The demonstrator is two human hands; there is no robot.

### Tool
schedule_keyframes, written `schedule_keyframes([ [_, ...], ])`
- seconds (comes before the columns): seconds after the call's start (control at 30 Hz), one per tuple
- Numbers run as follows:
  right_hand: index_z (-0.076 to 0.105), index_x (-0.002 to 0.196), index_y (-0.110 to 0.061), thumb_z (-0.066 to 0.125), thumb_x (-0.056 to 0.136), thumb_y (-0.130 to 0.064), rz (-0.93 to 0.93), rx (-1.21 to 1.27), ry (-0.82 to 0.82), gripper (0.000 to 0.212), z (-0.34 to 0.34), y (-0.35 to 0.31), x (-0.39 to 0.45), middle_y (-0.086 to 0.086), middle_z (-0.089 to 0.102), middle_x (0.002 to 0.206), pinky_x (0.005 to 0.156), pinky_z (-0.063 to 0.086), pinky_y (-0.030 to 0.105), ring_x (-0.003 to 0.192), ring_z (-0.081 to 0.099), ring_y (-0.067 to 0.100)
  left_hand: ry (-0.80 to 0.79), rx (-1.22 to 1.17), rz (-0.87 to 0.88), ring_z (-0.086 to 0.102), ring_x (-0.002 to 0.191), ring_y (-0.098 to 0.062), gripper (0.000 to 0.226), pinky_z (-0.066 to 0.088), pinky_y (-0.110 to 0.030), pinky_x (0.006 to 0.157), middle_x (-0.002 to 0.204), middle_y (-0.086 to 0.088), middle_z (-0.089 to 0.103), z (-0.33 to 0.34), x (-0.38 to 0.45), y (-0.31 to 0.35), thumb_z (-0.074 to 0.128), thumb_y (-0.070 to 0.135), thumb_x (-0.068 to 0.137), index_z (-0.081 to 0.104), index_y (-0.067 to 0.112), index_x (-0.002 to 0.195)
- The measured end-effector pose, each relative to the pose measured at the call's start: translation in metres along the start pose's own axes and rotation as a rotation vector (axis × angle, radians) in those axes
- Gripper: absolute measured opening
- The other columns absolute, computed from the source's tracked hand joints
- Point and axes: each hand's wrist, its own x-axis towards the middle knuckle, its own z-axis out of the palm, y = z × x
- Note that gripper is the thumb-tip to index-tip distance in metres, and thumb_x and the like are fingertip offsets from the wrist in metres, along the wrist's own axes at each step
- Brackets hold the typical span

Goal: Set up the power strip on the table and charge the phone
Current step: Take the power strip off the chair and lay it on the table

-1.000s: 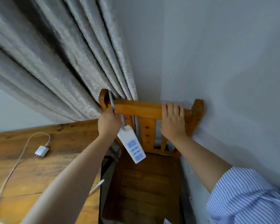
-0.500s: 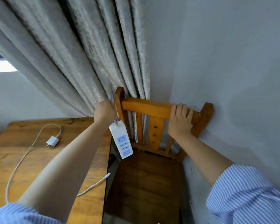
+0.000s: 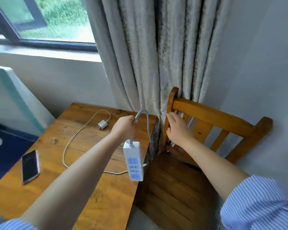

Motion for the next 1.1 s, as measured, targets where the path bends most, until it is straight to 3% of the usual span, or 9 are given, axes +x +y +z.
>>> schedule_keyframes([
  [0.1,0.018,0.141,-0.013,0.038,0.095,-0.015,-0.059,0.209,-0.069,0.05,0.004,-0.047,0.001,0.009,0.022,0.152,0.113,0.024,0.038,0.139,0.02,0.025,-0.055,-0.111,0.088,0.057,0.063,-0.026,0.037,0.051,-0.039,0.065,0.062,-0.003,0.051,-0.029,-0.029,-0.037,0.042,0.012,0.093,0.041,0.019,0.057],
  [0.23,0.04,0.132,-0.011,0.048,0.091,-0.013,-0.101,0.39,-0.074,0.042,0.013,-0.115,-0.007,0.011,0.051,0.135,0.104,0.035,0.034,0.125,0.044,0.024,-0.143,-0.201,0.126,0.045,0.053,-0.014,0.033,0.045,-0.034,0.065,0.056,0.003,0.046,-0.067,-0.069,-0.087,0.044,0.007,0.092,0.048,0.019,0.062],
  [0.33,0.059,0.11,-0.003,0.053,0.087,-0.006,-0.04,0.592,-0.298,0.024,0.022,-0.157,-0.018,0.009,0.065,0.098,0.098,0.04,0.035,0.097,0.057,0.019,-0.202,-0.157,0.172,0.042,0.052,-0.009,0.021,0.041,-0.027,0.06,0.056,0.005,0.044,-0.093,-0.093,-0.123,0.045,0.007,0.093,0.057,0.007,0.075],
  [0.43,0.063,0.077,-0.005,0.056,0.084,-0.003,-0.055,0.656,-0.404,0.011,0.026,-0.183,-0.032,0.008,0.054,0.066,0.071,0.04,0.029,0.064,0.049,0.015,-0.263,-0.047,0.248,0.042,0.056,-0.015,0.014,0.035,-0.025,0.055,0.062,-0.001,0.047,-0.113,-0.111,-0.157,0.048,0.008,0.091,0.057,0.005,0.081],
  [0.6,0.053,0.052,-0.017,0.06,0.084,-0.013,-0.046,0.62,-0.311,0.034,0.024,-0.215,-0.047,0.001,0.041,0.055,0.058,0.033,0.025,0.055,0.04,0.011,-0.273,0.067,0.272,0.041,0.073,-0.021,0.015,0.033,-0.026,0.064,0.08,-0.009,0.049,-0.128,-0.113,-0.195,0.058,0.005,0.085,0.048,0.009,0.075],
  [0.7,0.056,0.053,-0.018,0.061,0.084,-0.022,-0.033,0.542,-0.246,0.031,0.021,-0.224,-0.049,0.0,0.044,0.056,0.057,0.037,0.023,0.057,0.043,0.01,-0.257,0.11,0.228,0.046,0.08,-0.023,0.003,0.035,-0.028,0.07,0.088,-0.015,0.055,-0.118,-0.11,-0.21,0.054,0.003,0.087,0.056,0.004,0.086],
  [0.83,0.057,0.057,-0.015,0.059,0.085,-0.026,-0.014,0.468,-0.183,0.029,0.024,-0.222,-0.05,-0.001,0.046,0.056,0.055,0.036,0.022,0.056,0.043,0.01,-0.192,0.181,0.24,0.055,0.094,-0.033,0.013,0.044,-0.039,0.079,0.106,-0.019,0.061,-0.096,-0.098,-0.217,0.044,0.007,0.092,0.052,0.0,0.1],
  [0.93,0.052,0.051,-0.021,0.058,0.086,-0.026,0.009,0.481,-0.124,0.035,0.025,-0.208,-0.042,-0.001,0.044,0.055,0.055,0.035,0.022,0.056,0.042,0.01,-0.112,0.236,0.289,0.056,0.09,-0.035,0.01,0.046,-0.044,0.075,0.103,-0.019,0.062,-0.085,-0.077,-0.211,0.041,0.008,0.093,0.049,0.003,0.097],
  [1.1,0.045,0.049,-0.019,0.056,0.087,-0.029,0.055,0.451,-0.11,0.04,0.033,-0.179,-0.023,-0.001,0.037,0.051,0.051,0.029,0.025,0.049,0.037,0.012,-0.021,0.412,0.391,0.06,0.089,-0.033,0.016,0.049,-0.04,0.067,0.102,-0.014,0.066,-0.073,-0.038,-0.202,0.045,0.005,0.091,0.054,0.005,0.104],
])
